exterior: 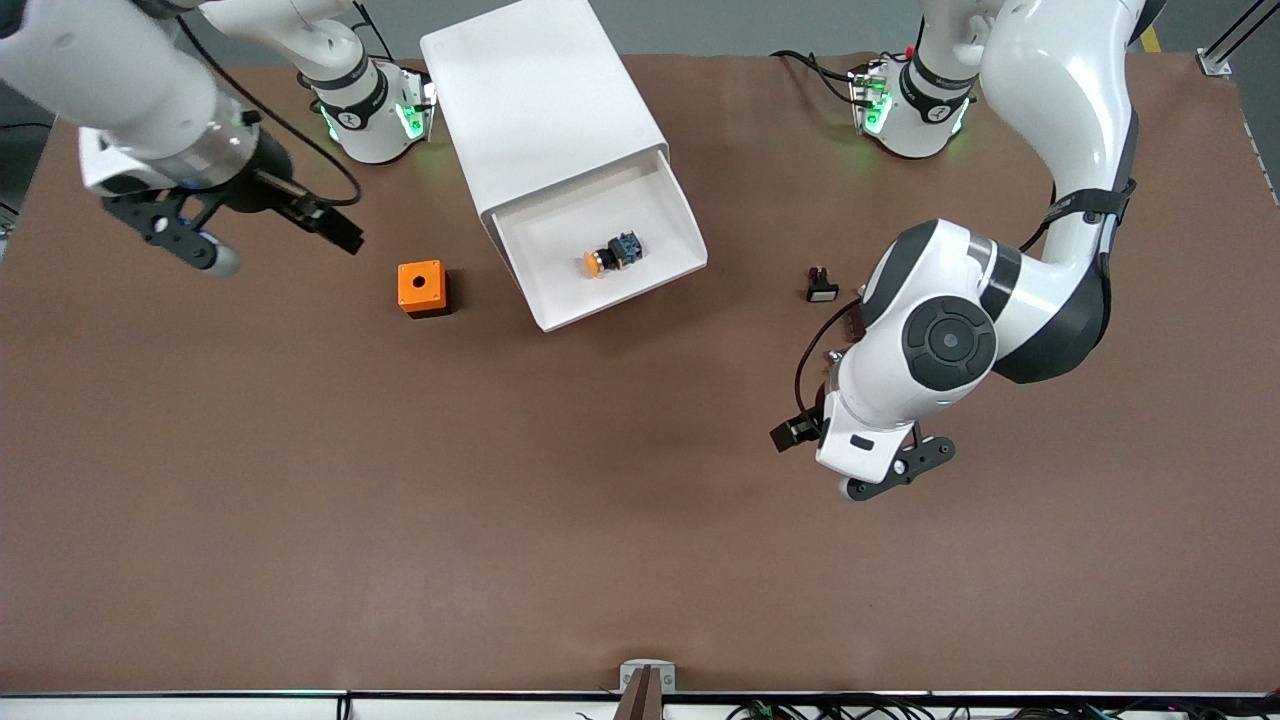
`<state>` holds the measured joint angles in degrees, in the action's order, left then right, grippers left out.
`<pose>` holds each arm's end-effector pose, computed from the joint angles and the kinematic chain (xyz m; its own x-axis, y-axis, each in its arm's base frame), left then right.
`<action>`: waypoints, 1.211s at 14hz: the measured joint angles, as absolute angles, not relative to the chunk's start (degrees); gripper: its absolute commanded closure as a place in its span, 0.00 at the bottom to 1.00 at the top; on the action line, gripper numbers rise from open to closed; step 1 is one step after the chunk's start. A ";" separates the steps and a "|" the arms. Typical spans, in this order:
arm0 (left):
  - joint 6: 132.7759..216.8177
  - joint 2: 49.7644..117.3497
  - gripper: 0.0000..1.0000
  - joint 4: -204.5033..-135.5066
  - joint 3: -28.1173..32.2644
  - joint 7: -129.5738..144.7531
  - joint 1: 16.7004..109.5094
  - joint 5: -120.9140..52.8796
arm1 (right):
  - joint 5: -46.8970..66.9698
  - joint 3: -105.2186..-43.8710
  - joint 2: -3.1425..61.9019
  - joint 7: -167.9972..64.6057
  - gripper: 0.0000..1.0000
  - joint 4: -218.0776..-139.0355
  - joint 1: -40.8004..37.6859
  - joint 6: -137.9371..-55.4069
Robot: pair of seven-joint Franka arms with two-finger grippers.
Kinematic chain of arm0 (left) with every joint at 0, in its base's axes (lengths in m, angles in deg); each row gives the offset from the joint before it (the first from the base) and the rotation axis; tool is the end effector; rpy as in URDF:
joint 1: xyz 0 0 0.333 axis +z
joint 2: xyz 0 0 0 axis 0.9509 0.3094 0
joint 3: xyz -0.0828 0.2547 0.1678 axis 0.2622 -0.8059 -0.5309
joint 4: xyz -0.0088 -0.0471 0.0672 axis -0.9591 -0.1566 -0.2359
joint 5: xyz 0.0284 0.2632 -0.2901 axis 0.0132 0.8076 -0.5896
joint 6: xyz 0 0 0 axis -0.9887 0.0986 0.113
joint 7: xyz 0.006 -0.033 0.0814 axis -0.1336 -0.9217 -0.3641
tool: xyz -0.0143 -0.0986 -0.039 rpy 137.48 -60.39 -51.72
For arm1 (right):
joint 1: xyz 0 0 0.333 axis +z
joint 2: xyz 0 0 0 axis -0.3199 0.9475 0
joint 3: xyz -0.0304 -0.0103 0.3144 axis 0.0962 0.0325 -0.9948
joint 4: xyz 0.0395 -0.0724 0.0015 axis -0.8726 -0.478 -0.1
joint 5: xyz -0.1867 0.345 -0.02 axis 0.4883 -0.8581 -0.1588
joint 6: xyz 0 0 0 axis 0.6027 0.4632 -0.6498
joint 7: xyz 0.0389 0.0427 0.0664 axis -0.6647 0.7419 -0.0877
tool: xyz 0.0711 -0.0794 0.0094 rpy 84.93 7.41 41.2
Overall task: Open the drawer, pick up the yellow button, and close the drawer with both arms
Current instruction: 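Move the right gripper over the orange button in the drawer, then lower the right gripper and grasp the orange button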
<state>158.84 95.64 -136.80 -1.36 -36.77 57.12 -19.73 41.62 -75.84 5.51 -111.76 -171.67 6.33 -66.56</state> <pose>0.6639 -0.3091 0.4178 0.9190 0.3872 -0.0743 0.3892 -0.9210 0.0149 0.5033 0.2028 0.6060 0.8190 -0.5566 -0.1395 -0.5575 -0.8294 0.0360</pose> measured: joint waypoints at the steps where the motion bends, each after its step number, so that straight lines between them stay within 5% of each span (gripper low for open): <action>1: 158.84 95.64 0.00 -136.83 -1.36 -36.77 57.16 -19.73 | 41.63 -75.85 5.52 -114.81 0.00 -172.27 8.16 -67.63; 17: 158.85 95.64 0.00 -136.93 -1.36 -36.77 57.79 -19.73 | 45.97 -75.83 13.22 -154.77 0.00 -178.65 30.22 -86.86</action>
<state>158.85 95.64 -136.93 -1.36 -36.77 57.79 -19.73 45.97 -75.83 13.22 -154.77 -178.65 30.22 -86.86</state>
